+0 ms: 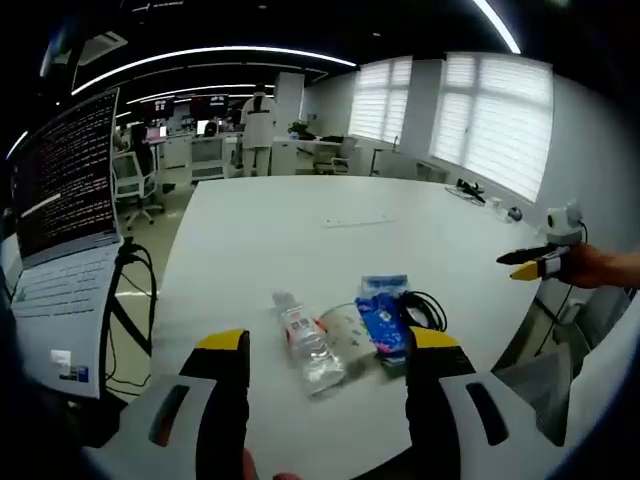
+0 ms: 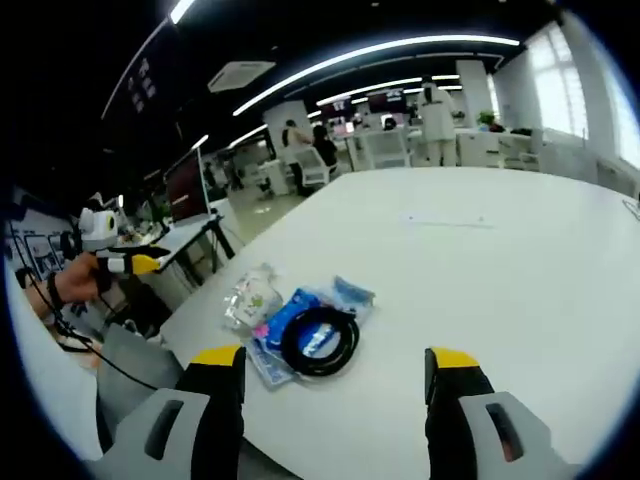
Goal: Arrange the tabletop items into an orderly group along one side of the table until the central work area is clear of visible clutter.
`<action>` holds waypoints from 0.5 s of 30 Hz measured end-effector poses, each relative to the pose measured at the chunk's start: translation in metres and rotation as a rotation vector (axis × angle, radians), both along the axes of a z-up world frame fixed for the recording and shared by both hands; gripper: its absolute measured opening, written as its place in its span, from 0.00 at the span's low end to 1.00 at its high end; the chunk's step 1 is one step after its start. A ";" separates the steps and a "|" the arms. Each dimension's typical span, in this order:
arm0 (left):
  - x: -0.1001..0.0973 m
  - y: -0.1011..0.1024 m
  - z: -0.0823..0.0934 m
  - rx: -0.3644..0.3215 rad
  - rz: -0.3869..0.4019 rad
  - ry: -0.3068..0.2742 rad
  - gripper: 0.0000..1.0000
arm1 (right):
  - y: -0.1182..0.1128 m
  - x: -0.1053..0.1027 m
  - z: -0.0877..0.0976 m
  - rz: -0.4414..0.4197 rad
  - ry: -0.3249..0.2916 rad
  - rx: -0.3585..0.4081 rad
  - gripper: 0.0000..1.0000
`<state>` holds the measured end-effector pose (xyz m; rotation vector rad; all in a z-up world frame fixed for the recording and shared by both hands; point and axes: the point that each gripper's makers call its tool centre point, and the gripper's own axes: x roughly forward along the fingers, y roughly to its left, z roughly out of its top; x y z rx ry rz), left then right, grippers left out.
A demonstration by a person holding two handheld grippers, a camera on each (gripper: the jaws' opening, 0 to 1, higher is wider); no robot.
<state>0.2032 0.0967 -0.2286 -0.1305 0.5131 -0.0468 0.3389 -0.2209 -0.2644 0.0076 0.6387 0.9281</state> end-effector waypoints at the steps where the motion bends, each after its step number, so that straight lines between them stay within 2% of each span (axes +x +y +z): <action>1: 0.000 0.000 0.000 0.001 0.000 0.000 0.63 | 0.000 -0.001 0.000 0.000 0.001 0.000 0.74; 15: 0.000 0.004 0.001 -0.004 0.002 -0.011 0.63 | -0.005 -0.002 -0.009 0.024 0.012 -0.028 0.74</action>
